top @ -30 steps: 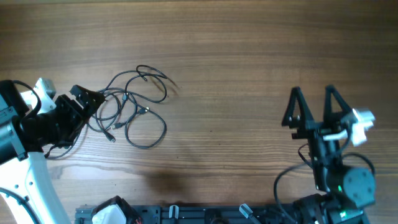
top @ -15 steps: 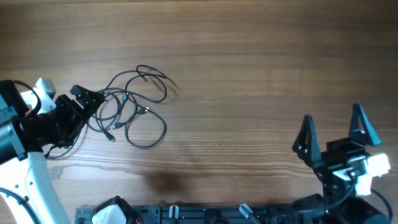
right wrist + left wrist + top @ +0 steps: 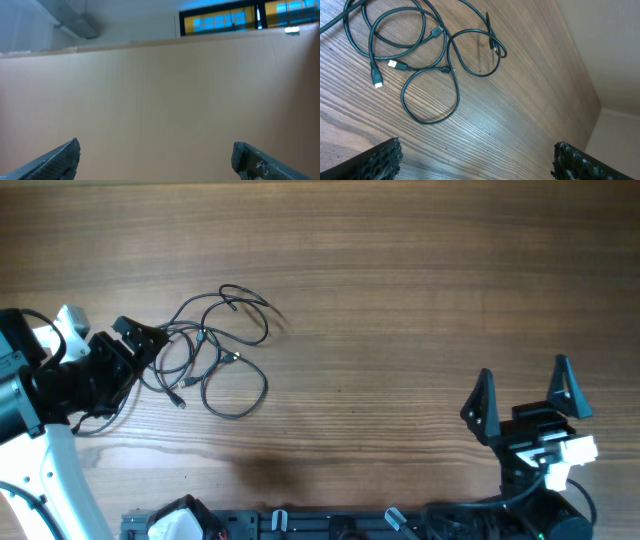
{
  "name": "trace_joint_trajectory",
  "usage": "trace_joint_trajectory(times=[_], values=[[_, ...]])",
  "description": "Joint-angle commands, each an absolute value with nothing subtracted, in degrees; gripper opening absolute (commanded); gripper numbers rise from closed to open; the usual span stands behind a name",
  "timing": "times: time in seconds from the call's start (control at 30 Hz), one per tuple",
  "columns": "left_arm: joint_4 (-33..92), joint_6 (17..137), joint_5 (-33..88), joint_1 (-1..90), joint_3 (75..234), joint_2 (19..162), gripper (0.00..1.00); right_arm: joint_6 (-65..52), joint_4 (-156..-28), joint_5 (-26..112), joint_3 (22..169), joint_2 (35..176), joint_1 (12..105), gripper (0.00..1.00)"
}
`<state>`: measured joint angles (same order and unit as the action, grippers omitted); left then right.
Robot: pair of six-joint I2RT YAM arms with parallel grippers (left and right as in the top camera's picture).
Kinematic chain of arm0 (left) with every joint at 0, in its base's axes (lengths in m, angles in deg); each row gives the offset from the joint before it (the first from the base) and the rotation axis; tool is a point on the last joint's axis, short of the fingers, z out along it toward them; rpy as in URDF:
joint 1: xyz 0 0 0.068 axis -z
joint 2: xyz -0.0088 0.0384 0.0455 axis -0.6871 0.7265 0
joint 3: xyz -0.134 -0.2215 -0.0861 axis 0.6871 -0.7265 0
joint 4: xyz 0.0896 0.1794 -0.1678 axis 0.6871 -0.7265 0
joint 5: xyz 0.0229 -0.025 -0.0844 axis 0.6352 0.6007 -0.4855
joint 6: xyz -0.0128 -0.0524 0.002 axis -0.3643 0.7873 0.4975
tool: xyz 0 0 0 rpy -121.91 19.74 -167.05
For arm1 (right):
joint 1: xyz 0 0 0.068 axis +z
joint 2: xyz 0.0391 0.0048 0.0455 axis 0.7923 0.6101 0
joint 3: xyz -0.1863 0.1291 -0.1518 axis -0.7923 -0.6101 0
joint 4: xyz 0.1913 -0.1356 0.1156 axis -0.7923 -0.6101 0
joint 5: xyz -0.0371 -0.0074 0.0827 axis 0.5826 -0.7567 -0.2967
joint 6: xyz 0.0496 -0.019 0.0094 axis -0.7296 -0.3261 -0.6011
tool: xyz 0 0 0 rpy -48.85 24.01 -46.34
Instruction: Untangle cables
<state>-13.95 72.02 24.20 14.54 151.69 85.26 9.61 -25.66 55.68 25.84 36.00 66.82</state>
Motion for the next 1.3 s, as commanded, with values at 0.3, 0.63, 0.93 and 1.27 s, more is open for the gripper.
trace_joint_trajectory(times=[0.3, 0.63, 0.93, 1.27], values=[[-13.84, 70.64, 24.55, 14.78, 151.43, 85.48, 1.00, 10.33, -52.23, 54.78, 21.88, 35.32, 66.58, 1.00], [-13.84, 70.64, 24.57, 14.78, 151.43, 85.48, 1.00, 10.20, -58.59, 53.93, 21.88, 35.30, 66.58, 1.00], [-13.84, 70.64, 24.57, 14.78, 151.43, 85.48, 1.00, 10.18, -58.62, 53.93, 21.88, 35.39, 66.58, 1.00], [-13.84, 70.64, 24.55, 14.78, 151.43, 85.48, 1.00, 10.16, -58.59, 53.93, 21.88, 35.39, 66.58, 1.00]])
